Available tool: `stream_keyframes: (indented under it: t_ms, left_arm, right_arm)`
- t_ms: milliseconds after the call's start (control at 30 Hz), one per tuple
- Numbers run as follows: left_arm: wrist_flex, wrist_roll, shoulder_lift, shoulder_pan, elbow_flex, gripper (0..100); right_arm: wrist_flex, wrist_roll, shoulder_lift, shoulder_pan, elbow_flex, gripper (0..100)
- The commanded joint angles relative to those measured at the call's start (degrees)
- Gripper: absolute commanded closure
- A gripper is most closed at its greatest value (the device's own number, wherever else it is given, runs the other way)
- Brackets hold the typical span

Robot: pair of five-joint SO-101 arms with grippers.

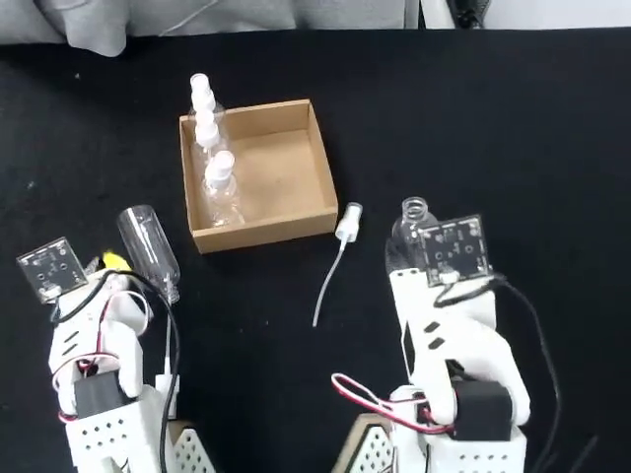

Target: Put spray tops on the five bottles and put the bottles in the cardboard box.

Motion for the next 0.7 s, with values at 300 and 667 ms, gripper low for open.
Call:
stream_keyframes:
  t_ms: [300,667]
  left_arm:
    - [11.78,-8.26,-0.62,6.81,-6.37,81]
    - [16.09,-9.67,-0.44,7.69,-19.30,80]
  right_arm:
    - [-1.93,-2.37,-14.90,1.58,6.11,98.4]
    - [-3.25,-4.48,-14.90,7.56,6.02,98.4]
